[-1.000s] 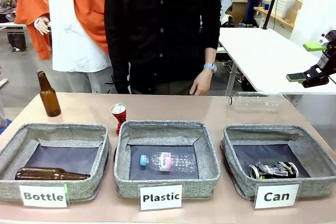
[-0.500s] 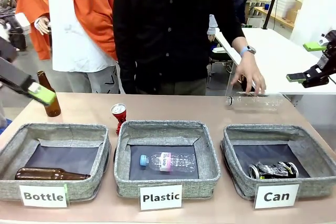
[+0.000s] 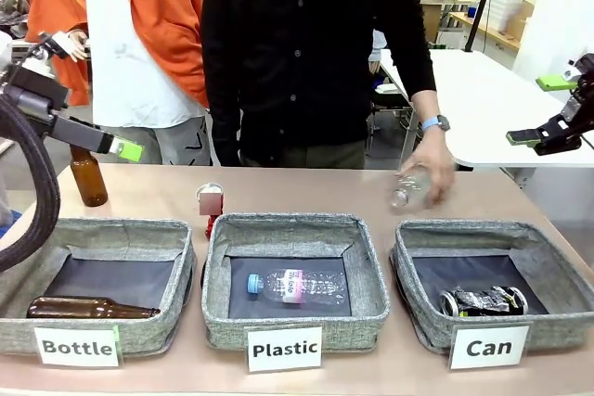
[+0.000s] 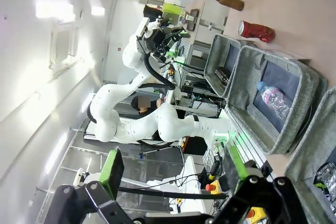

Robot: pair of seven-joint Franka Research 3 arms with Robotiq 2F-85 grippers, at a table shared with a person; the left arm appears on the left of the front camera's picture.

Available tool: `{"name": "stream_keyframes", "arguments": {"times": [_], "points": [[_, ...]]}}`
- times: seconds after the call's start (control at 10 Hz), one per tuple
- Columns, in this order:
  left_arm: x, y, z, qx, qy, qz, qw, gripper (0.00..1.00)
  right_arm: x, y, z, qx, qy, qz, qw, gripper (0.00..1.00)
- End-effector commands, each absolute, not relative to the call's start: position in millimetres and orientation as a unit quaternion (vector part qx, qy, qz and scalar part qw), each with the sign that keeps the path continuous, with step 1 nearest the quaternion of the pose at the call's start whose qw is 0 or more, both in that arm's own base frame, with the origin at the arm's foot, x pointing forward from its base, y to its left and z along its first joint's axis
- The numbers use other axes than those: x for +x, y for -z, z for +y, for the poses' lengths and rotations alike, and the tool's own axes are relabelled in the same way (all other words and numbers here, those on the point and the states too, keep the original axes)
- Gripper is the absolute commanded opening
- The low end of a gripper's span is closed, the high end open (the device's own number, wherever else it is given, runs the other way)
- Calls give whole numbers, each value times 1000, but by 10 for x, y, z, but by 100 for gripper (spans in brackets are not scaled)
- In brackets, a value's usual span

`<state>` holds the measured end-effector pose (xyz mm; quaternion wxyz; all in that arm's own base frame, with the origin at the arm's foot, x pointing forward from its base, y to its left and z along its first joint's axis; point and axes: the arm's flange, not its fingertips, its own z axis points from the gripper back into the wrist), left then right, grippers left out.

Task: Sort the can waste into the basket.
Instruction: Pick up the can waste from the table and place it in the right Fabric basket.

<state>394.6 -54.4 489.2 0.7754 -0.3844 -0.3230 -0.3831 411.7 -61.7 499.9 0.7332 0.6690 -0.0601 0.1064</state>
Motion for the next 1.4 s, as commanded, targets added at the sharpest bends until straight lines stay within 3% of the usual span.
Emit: {"name": "stream_keyframes", "arguments": {"times": [0.0,0.3,0.5,0.7,0.8,1.0,1.3], "points": [[3751,-4984,-603,-386,412,-293,771,100,4113,-5015,-648,667,-121,-62,733,100],[3846,-4942,-620,-387,405,-306,770,100,4113,-5015,-648,667,-121,-62,733,100],[4294,-4984,-631,-387,452,-327,734,100,4113,-5015,-648,667,-121,-62,733,100],[4686,-4896,-791,-386,584,-317,640,100,4113,-5015,-648,667,-121,-62,733,100],[4894,-4807,-831,-373,605,-330,621,100,4113,-5015,-648,667,-121,-62,733,100],[5194,-4523,-825,-358,631,-356,589,100,4113,-5015,-648,667,-121,-62,733,100],[5427,-4223,-816,-399,615,-372,569,100,4113,-5015,-648,667,-121,-62,733,100]]}}
